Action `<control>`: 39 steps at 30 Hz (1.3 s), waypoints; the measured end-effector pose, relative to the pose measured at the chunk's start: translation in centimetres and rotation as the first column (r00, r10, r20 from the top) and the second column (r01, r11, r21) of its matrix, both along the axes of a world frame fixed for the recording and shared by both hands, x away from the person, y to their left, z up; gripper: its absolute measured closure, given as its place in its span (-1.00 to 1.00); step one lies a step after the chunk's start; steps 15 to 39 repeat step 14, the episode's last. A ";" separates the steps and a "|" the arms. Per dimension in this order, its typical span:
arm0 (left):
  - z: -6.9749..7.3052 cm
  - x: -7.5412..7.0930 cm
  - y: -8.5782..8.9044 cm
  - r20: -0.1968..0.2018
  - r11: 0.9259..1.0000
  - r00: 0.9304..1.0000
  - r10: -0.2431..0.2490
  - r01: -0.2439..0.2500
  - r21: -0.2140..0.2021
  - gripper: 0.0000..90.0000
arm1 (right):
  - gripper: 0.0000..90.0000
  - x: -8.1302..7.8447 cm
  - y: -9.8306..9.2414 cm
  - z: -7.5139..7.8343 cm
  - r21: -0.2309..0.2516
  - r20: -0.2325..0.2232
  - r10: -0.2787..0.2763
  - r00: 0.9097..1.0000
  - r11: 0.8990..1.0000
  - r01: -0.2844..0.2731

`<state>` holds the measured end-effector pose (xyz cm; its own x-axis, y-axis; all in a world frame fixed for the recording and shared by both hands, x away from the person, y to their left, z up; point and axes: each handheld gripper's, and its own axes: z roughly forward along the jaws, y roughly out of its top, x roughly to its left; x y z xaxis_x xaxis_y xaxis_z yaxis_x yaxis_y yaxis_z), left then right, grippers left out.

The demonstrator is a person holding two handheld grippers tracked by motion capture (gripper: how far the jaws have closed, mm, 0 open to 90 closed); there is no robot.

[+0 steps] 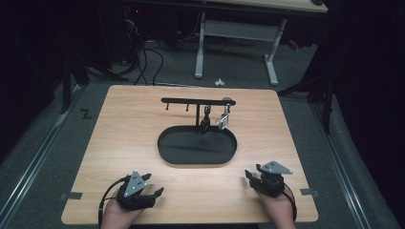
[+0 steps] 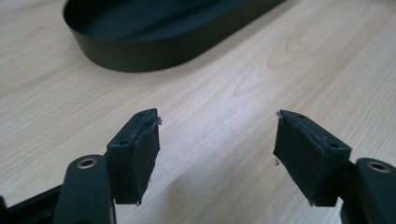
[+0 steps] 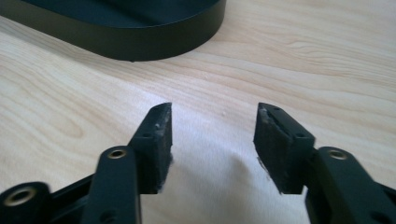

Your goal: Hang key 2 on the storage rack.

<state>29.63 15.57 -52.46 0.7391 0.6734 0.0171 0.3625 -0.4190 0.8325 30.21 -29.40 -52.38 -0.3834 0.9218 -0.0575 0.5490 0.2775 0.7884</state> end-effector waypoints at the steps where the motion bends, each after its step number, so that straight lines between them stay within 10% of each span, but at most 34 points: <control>1: 0.2 0.0 0.0 0.003 1.000 1.000 0.005 -0.005 -0.011 -0.30 | 0.03 -0.4 -0.1 -0.2 0.002 0.011 0.000 1.000 1.000 0.000; 39: 0.4 -0.4 -0.5 0.024 1.000 1.000 -0.009 0.008 0.013 -0.31 | -0.05 -1.0 -1.8 -0.1 0.035 0.016 -0.046 0.999 0.998 0.045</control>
